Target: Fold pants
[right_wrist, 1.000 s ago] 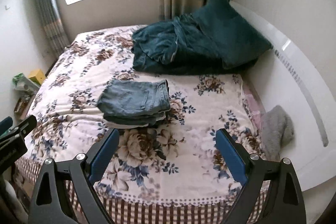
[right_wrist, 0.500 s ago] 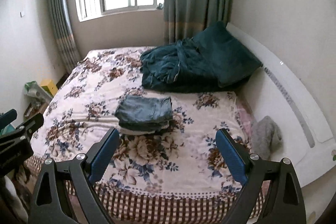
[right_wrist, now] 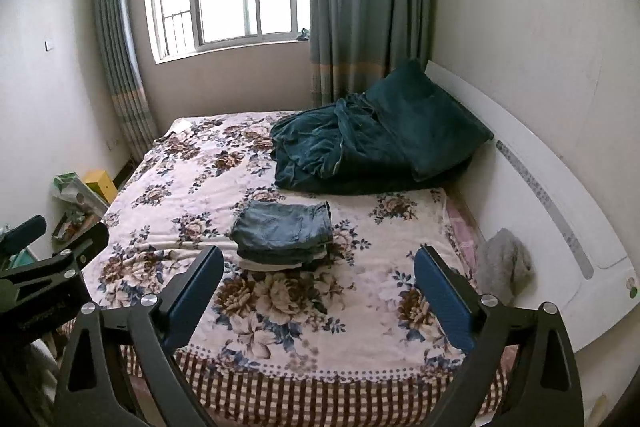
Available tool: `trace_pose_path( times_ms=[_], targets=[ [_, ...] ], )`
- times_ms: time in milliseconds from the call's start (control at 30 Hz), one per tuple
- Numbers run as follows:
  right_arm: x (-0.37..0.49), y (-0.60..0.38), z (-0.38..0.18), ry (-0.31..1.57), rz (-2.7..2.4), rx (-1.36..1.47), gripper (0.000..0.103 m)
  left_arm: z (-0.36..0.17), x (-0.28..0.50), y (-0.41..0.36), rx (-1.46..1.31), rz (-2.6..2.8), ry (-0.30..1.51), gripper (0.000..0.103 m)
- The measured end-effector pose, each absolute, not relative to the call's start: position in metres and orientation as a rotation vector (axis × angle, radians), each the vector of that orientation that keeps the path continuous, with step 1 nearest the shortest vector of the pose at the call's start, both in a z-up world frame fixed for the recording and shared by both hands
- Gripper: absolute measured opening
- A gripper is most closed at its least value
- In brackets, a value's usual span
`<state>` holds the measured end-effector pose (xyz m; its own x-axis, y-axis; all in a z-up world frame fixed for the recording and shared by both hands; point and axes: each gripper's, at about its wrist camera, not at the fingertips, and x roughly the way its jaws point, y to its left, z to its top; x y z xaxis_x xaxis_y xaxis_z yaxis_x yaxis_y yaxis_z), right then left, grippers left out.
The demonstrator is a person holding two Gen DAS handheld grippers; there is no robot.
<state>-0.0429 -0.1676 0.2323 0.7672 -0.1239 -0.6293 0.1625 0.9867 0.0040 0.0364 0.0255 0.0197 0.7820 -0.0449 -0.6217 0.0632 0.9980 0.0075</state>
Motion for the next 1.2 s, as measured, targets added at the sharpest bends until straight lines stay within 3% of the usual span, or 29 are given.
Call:
trace_pose_path(
  times_ms=[600, 1200],
  targets=[
    [0.062, -0.195, 0.175, 0.73, -0.226, 0.085, 0.098, -0.03, 0.102, 0.007, 0.059, -0.019, 0.775, 0.102],
    [0.096, -0.204, 0.144, 0.755, -0.218, 0.073, 0.098, -0.03, 0.125, -0.006, 0.08, -0.004, 0.782, 0.102]
  ],
)
